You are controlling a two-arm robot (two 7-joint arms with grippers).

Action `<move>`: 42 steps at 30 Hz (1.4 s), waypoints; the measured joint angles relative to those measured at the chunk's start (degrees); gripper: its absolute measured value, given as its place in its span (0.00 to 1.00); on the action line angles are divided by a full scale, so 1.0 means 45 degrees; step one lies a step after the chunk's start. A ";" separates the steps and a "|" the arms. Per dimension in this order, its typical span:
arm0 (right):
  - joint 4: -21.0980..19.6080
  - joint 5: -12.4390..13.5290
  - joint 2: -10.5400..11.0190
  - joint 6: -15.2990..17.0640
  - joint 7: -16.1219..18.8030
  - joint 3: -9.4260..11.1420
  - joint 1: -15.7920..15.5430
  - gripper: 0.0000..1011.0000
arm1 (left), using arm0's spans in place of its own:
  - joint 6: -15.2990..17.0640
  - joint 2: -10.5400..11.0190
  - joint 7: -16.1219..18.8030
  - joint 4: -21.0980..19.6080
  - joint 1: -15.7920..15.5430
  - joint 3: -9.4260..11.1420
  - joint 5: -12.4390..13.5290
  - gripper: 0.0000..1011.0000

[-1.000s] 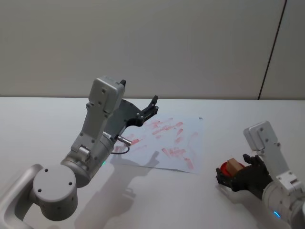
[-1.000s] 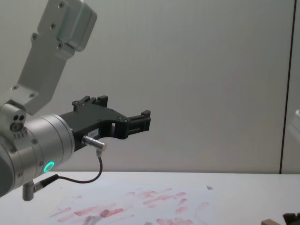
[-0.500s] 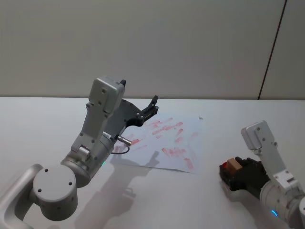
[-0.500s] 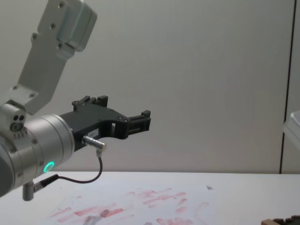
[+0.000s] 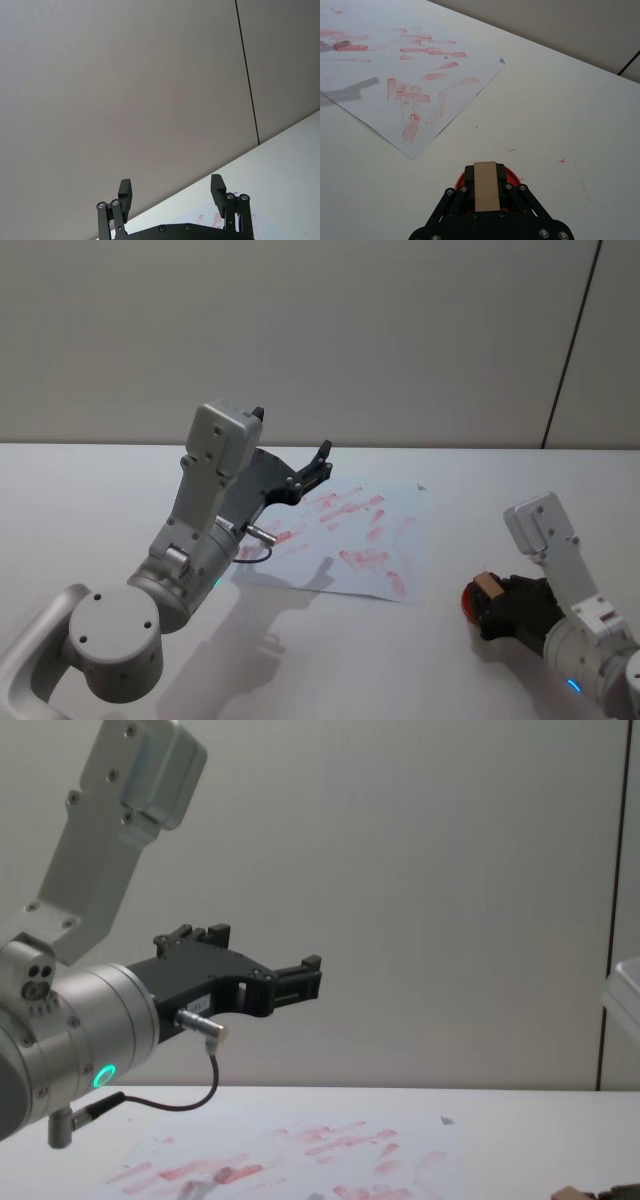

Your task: Use the one hand to pick up the stamp and affix it onto the A4 paper.

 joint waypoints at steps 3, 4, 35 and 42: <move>0.0002 -0.0009 -0.0009 -0.0022 0.0000 0.0000 0.0003 0.22 | 0.0000 0.0000 0.0000 0.0001 0.0000 0.0000 0.0000 0.99; 0.0003 -0.0013 -0.0012 -0.0050 0.0001 0.0001 0.0005 0.22 | 0.0000 0.0000 0.0000 0.0001 0.0000 -0.0001 0.0000 0.99; 0.1167 -0.0004 -0.1977 -0.2319 0.0902 -0.0504 0.2266 0.22 | 0.0000 0.0000 0.0000 0.0001 0.0000 -0.0001 0.0000 0.99; 0.2126 -0.0787 -0.2461 -0.2308 0.1517 -0.0836 0.2901 0.22 | 0.0000 0.0000 0.0000 0.0000 0.0000 0.0000 0.0000 0.99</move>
